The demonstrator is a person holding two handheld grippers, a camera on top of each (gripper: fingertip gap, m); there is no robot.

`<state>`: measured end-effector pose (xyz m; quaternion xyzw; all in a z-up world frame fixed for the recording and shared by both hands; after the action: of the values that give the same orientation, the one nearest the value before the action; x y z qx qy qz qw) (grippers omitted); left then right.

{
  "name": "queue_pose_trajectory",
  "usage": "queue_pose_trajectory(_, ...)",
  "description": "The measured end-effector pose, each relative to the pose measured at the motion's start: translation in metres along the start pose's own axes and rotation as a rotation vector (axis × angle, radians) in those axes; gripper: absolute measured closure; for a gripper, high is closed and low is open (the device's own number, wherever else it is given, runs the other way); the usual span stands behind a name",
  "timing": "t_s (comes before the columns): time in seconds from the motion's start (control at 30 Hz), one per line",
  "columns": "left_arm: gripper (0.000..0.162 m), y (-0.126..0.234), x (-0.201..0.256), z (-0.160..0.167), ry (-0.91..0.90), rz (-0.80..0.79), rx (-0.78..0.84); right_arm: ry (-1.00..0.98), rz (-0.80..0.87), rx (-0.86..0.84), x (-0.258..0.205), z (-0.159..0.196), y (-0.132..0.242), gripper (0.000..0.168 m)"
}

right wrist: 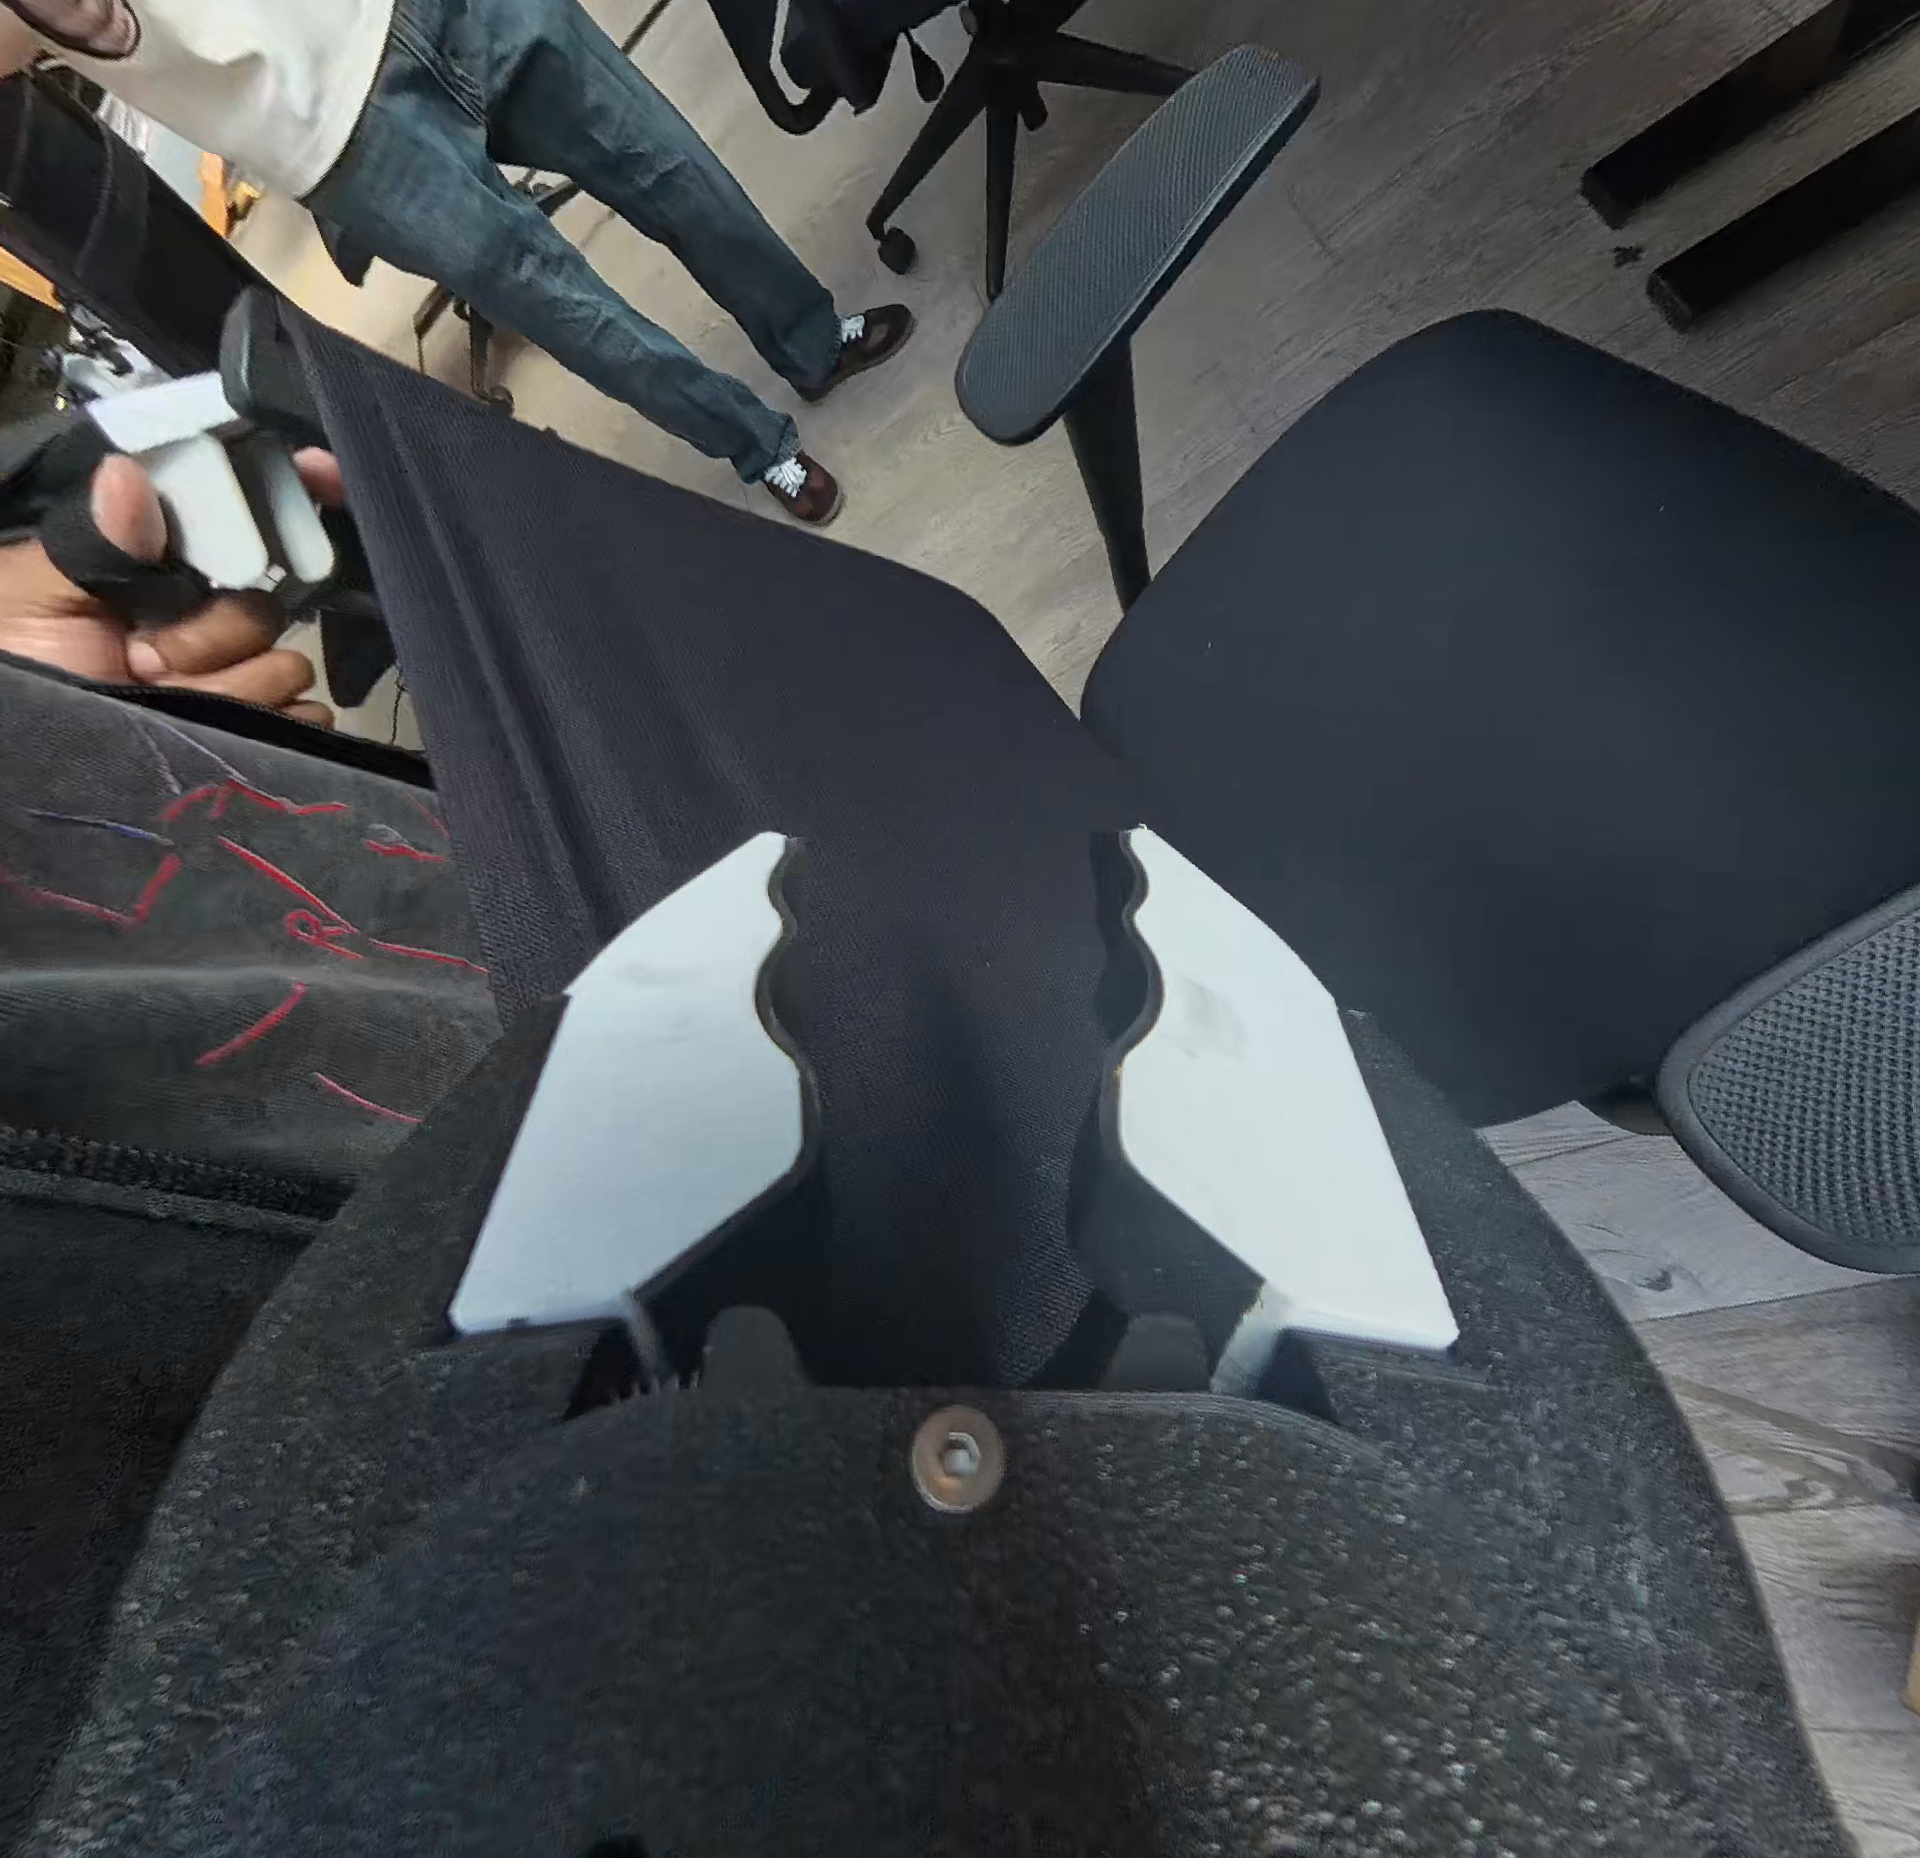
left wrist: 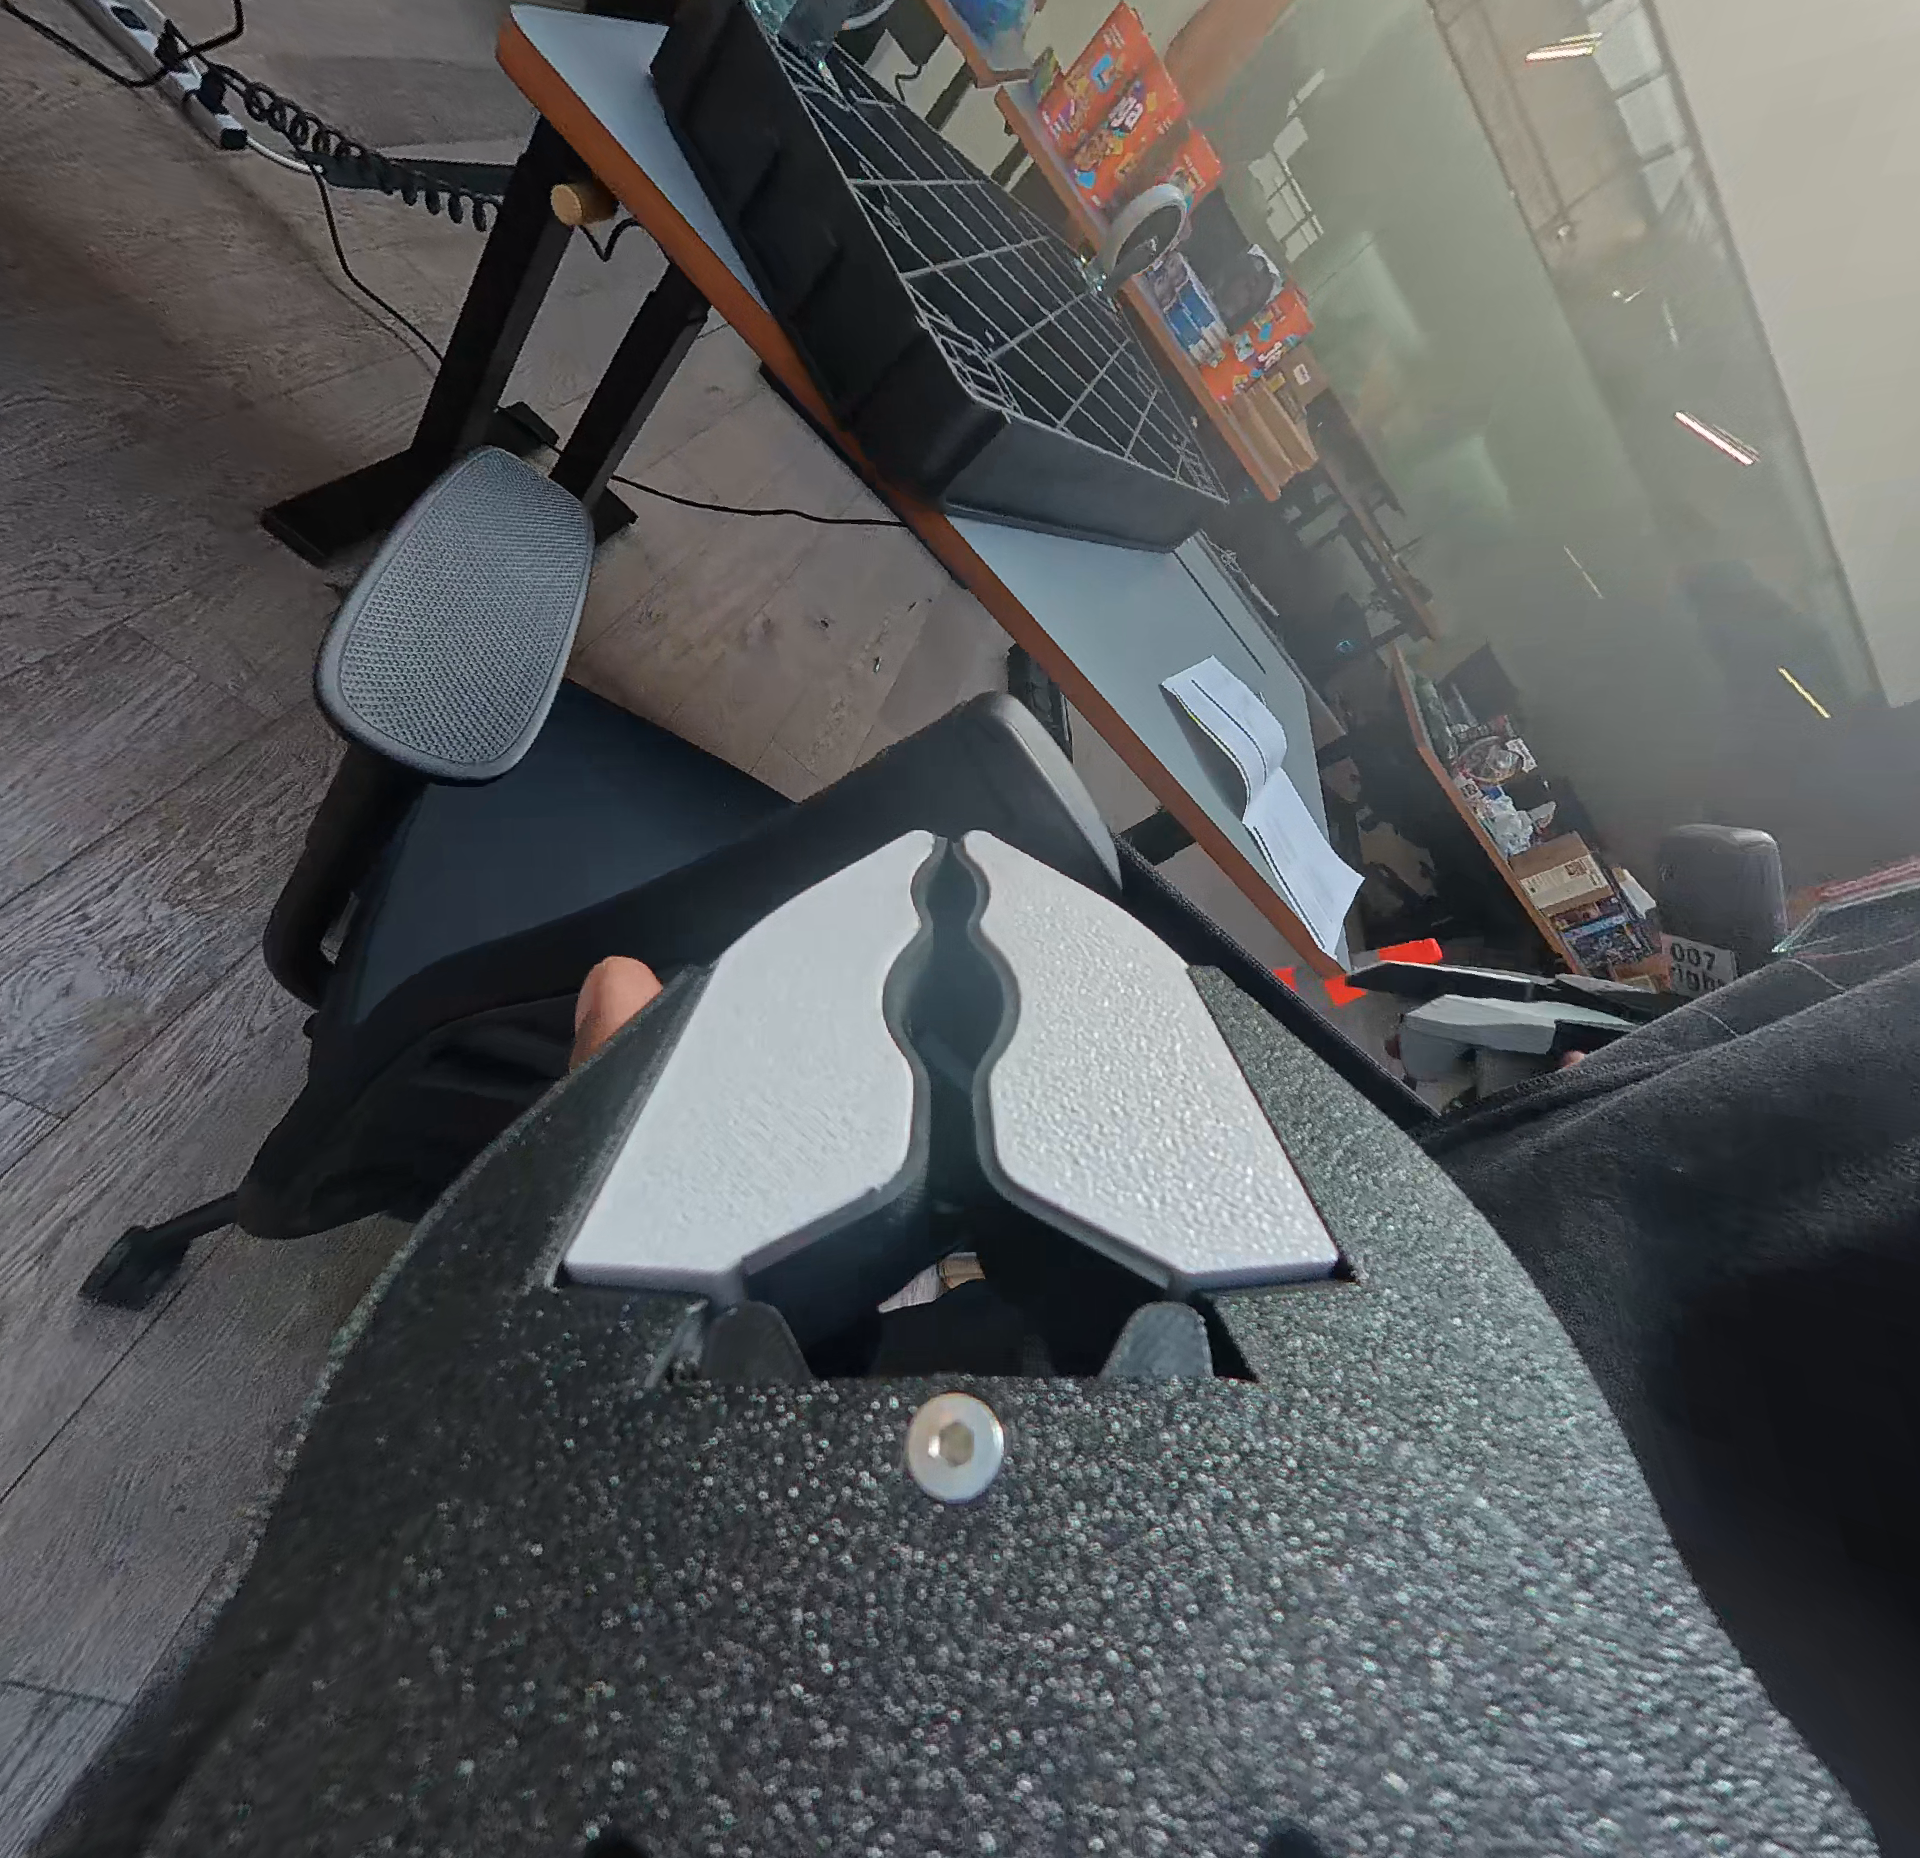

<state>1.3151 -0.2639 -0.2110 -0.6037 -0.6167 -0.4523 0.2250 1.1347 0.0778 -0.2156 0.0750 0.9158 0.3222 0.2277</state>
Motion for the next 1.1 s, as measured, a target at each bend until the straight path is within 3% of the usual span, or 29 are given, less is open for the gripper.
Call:
queue_pose_trajectory(0.07,0.162,-0.029,-0.005,-0.023,-0.013,0.019,-0.024,0.016,0.022,-0.087,0.014,0.006,-0.013,0.120)
queue_pose_trajectory(0.17,0.162,-0.072,-0.013,-0.059,-0.027,0.051,-0.053,-0.052,-0.055,-0.032,0.028,-0.018,-0.029,0.128)
queue_pose_trajectory(0.27,0.162,-0.116,-0.019,-0.092,-0.051,0.082,-0.076,0.006,-0.104,-0.128,0.031,-0.036,-0.055,0.125)
queue_pose_trajectory(0.43,0.162,-0.184,-0.018,-0.129,-0.051,0.103,-0.053,-0.107,-0.156,-0.024,0.066,-0.068,-0.065,0.127)
queue_pose_trajectory(0.77,0.162,-0.277,0.009,-0.139,-0.079,0.032,0.015,-0.273,-0.564,0.069,0.164,-0.110,-0.057,0.123)
queue_pose_trajectory(1.1,0.162,-0.362,0.047,-0.136,-0.087,-0.179,0.141,-0.351,-0.720,0.136,0.252,-0.137,-0.036,0.122)
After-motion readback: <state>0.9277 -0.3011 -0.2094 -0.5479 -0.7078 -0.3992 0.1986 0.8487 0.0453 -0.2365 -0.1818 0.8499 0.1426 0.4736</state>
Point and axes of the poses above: each gripper's, where its closed fingertips meet, y back along the fingers, z out of its underside, x = y × z across the jaws, the point moved 7 cm from there along y, back along the fingers, and after that the axes turned 13 degrees about y, right-handed, at the moved point
